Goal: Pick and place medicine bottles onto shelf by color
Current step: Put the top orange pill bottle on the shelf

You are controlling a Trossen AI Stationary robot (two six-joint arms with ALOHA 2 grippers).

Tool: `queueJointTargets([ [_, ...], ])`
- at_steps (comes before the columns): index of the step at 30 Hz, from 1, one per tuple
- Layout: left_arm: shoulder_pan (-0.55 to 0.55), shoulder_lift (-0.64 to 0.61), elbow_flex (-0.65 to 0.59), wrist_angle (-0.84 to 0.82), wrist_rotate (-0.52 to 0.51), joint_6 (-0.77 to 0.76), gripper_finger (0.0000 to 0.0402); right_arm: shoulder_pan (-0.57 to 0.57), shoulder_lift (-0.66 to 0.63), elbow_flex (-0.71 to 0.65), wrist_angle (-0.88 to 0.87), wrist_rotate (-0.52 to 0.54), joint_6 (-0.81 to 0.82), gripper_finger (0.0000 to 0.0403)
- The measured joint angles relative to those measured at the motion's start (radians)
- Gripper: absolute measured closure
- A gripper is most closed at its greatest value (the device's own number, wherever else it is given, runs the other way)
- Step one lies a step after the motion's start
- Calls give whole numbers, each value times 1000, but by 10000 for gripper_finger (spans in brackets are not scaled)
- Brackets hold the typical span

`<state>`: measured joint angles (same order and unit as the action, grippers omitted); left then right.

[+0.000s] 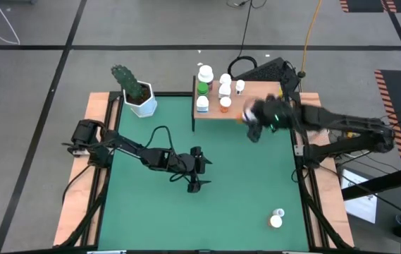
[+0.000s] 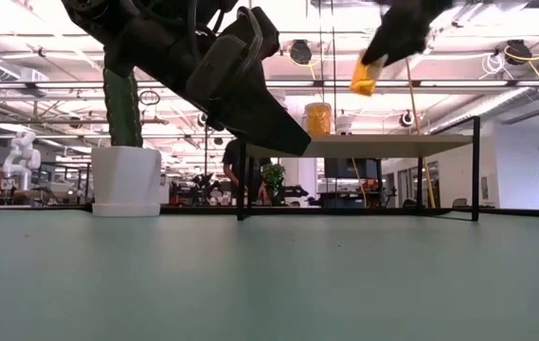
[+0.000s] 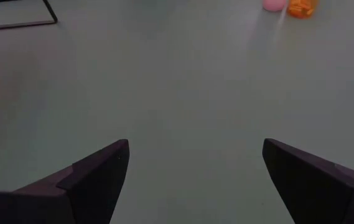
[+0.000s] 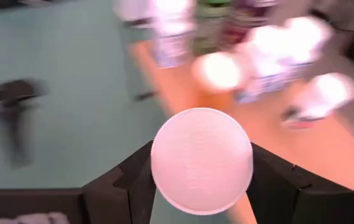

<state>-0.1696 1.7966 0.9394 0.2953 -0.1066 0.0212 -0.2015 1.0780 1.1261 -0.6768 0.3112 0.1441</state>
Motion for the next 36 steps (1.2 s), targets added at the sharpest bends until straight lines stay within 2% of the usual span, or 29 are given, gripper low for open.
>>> queueJointTargets([
  [3,0,0,0,2,0,2,30,-146,111,94,-34,-49,-99,212],
  [6,0,0,0,1,0,16,30,-269,220,195,-75,-176,-168,211],
  [8,0,0,0,-2,0,23,30,-331,277,263,-107,-260,-190,209],
  [10,0,0,0,-4,-1,25,30,-372,324,316,-135,-287,-202,209],
  [25,1,0,0,-33,-1,25,30,-442,451,342,-174,-289,-236,207],
  [32,1,0,0,-33,-1,25,30,-488,453,342,-166,-290,-247,206],
  [36,1,0,0,-38,-1,26,30,-495,453,342,-169,-305,-273,192],
])
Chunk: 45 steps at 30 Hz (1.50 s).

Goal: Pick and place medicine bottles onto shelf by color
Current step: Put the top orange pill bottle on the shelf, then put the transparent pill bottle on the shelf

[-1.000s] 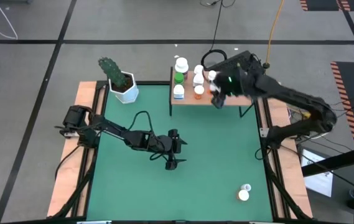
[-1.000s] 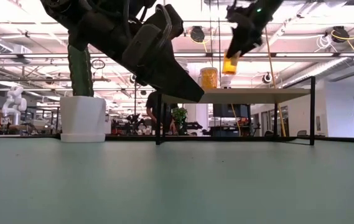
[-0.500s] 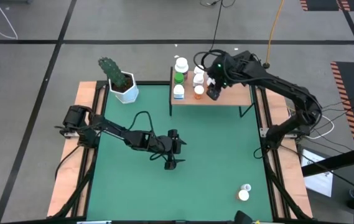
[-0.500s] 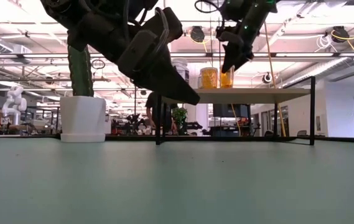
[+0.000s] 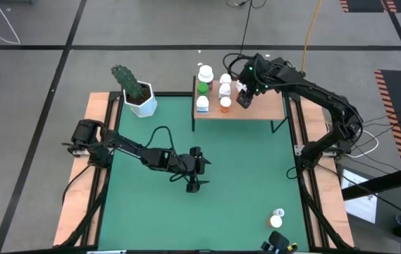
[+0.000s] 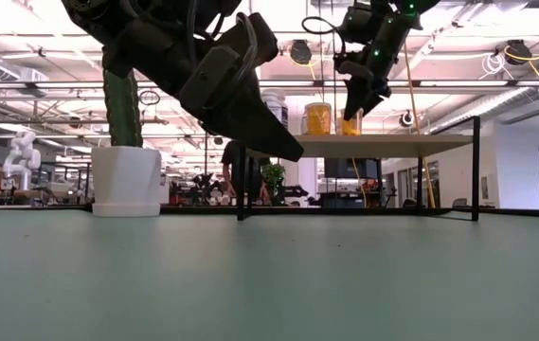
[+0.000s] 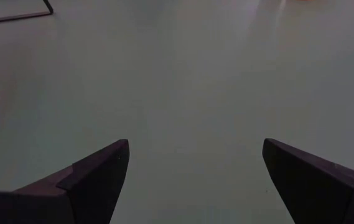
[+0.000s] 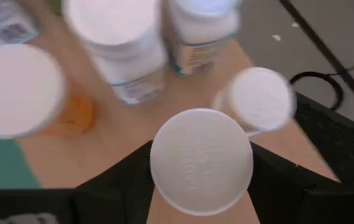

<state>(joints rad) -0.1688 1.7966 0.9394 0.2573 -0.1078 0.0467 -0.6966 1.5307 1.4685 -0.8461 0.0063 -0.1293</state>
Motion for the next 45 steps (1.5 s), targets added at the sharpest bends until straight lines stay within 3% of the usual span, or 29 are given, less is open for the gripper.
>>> queueJointTargets([
  [12,0,0,0,-3,0,0,30,2,-8,0,-15,-7,9,129],
  [21,0,0,0,-19,0,1,30,71,-194,0,-154,-8,12,123],
  [23,0,0,0,-21,0,1,30,130,-230,0,-277,2,-28,127],
  [27,-1,0,0,-21,3,8,30,301,-283,-54,-437,49,83,140],
  [31,-1,0,0,8,14,49,30,543,-328,-169,-456,47,250,150],
  [37,-7,0,0,147,241,130,30,846,-332,-371,-511,150,506,155],
  [45,-16,0,0,192,235,258,30,1099,-332,-511,-500,-73,896,156],
])
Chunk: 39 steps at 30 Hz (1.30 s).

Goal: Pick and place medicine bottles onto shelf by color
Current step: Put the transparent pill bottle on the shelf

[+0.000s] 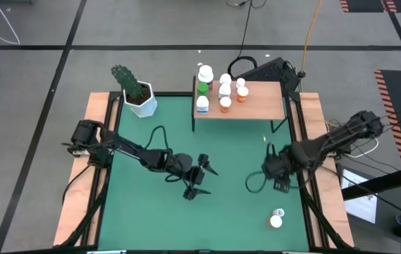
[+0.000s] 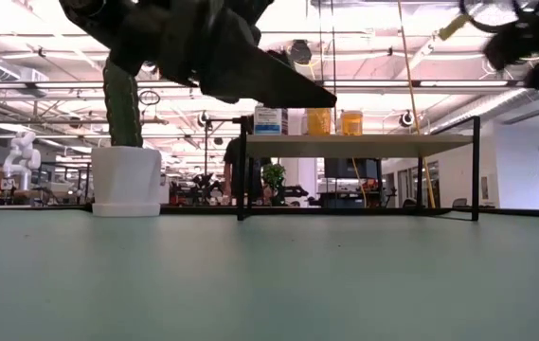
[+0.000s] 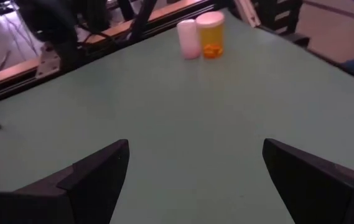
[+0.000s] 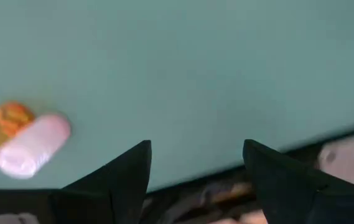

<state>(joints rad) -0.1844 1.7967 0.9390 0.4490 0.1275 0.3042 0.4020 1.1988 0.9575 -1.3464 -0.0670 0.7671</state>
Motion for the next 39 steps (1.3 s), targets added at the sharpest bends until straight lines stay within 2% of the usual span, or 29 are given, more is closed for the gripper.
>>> queueJointTargets([
  [5,33,0,0,12,-8,-11,30,112,0,-10,4,-162,276,156],
  [9,51,0,0,26,-2,-38,30,169,0,-10,99,-225,442,156],
  [15,51,0,0,21,3,-26,30,316,31,-9,271,-198,518,162],
  [21,53,0,0,20,4,14,30,411,72,-9,392,-166,664,197],
  [25,62,0,0,27,4,24,30,434,96,-9,450,-99,767,214],
  [28,68,0,0,33,4,24,30,435,111,-9,444,-71,927,217],
  [31,69,0,0,53,4,23,30,435,113,-9,437,5,1103,218],
  [33,68,0,0,65,4,17,30,435,113,-9,461,40,1138,218],
  [39,68,0,0,76,4,35,30,453,113,-9,487,36,1217,218],
])
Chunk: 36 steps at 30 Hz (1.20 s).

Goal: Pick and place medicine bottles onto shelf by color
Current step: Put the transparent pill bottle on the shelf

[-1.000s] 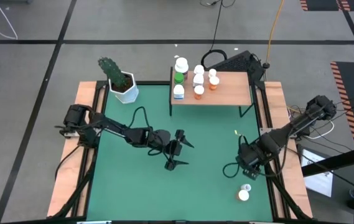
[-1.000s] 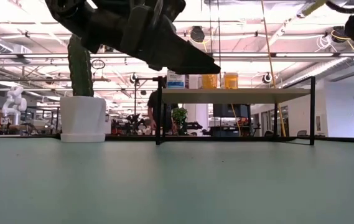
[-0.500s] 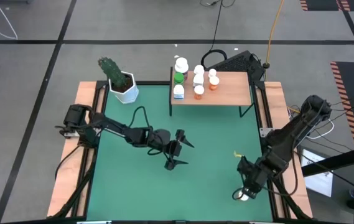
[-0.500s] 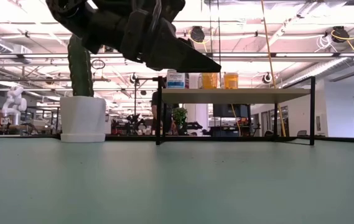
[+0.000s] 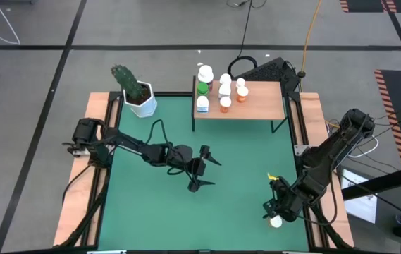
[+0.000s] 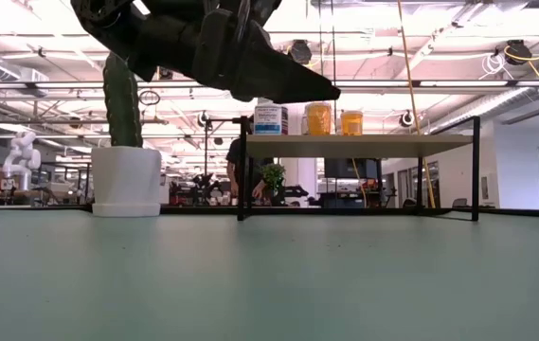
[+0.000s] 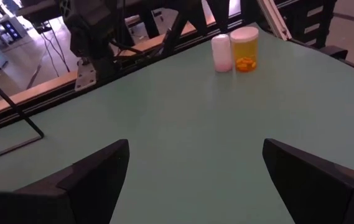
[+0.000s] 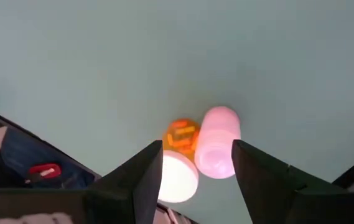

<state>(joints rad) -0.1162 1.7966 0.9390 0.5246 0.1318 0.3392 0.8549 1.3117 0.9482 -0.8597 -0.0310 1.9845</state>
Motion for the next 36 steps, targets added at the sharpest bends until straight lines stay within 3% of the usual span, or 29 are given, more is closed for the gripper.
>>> queueJointTargets([
  [15,0,0,0,1,1,45,30,58,3,0,-8,4,201,218],
  [27,0,0,0,2,0,34,30,63,58,0,-11,2,175,216],
  [36,0,0,0,2,0,33,30,63,63,0,-7,1,185,159],
])
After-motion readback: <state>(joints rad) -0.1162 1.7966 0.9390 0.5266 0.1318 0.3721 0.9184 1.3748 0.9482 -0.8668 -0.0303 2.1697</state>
